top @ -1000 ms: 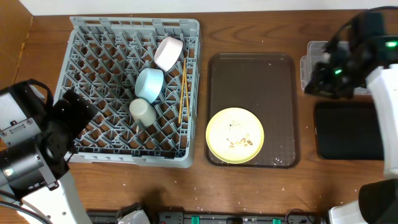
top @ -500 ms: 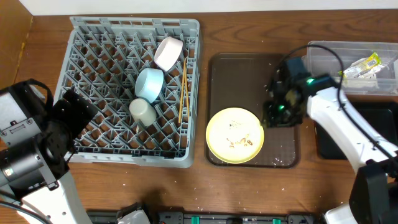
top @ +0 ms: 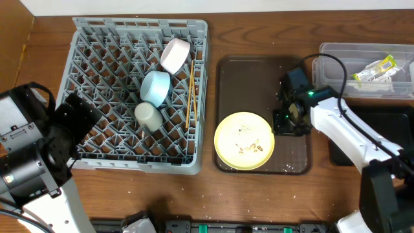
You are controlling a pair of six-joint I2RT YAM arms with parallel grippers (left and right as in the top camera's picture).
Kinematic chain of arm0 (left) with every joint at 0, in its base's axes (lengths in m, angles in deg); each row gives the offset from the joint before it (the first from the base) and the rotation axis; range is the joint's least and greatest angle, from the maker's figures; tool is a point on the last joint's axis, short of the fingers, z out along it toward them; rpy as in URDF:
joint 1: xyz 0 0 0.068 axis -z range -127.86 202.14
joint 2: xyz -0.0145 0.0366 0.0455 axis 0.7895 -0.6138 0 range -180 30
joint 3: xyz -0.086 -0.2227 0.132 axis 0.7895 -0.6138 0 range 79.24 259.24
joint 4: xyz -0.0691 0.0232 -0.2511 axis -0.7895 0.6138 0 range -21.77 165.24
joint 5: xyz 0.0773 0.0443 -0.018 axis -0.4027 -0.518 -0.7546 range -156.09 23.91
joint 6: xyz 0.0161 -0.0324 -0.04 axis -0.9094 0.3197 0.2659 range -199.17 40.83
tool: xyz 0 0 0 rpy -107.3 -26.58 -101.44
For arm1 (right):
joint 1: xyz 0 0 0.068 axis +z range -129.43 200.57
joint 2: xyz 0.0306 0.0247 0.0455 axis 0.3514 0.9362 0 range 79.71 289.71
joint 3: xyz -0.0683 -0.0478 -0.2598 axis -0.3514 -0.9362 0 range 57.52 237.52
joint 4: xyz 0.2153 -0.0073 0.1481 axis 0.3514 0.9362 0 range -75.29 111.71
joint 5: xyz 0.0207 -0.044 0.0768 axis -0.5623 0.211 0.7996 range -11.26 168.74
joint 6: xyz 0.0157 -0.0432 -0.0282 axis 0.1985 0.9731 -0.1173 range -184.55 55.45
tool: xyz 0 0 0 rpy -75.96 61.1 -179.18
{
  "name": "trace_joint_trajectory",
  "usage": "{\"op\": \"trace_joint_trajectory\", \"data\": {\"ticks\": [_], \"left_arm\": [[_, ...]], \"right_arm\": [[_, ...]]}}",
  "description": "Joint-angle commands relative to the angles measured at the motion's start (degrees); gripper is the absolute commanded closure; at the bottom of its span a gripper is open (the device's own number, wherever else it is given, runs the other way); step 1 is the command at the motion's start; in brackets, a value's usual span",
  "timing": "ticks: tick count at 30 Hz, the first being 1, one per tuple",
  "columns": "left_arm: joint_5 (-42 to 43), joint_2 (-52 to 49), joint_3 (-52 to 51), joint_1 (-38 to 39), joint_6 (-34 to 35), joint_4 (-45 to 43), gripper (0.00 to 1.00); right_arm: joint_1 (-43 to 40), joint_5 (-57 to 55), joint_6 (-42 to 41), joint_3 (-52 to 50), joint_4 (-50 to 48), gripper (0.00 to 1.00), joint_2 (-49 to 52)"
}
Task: Sort waste into correct bins and load items into the dishwasher
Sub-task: 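Move the right gripper to the yellow plate's edge and grip it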
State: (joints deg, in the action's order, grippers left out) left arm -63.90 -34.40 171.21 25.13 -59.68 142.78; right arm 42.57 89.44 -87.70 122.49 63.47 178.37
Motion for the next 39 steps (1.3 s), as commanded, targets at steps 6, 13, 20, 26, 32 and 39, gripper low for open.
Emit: {"op": "trace_joint_trajectory", "data": {"ticks": [6,13,20,26,32,39], "left_arm": [[-0.5,0.0,0.4,-0.3,-0.3,0.0,0.01],[-0.5,0.0,0.4,-0.3,-0.3,0.0,0.01],[-0.5,0.0,0.4,-0.2,-0.3,0.0,0.01],[-0.5,0.0,0.4,-0.2,-0.3,0.0,0.01],[-0.5,0.0,0.4,-0.2,-0.3,0.0,0.01],[-0.5,0.0,0.4,-0.2,-0.3,0.0,0.01]], "right_arm": [[0.3,3.3,-1.0,-0.4,-1.9,0.64,5.4],[1.2,1.5,-3.7,-0.4,-1.6,0.77,7.5],[0.8,-6.9,-7.0,-0.4,-0.2,0.75,7.5],[-1.6,-13.8,-9.4,1.1,3.5,0.77,7.5],[-5.9,-14.9,-5.0,9.5,11.5,0.94,7.5],[-5.2,-5.4,3.6,25.0,24.8,0.76,7.5]]}}
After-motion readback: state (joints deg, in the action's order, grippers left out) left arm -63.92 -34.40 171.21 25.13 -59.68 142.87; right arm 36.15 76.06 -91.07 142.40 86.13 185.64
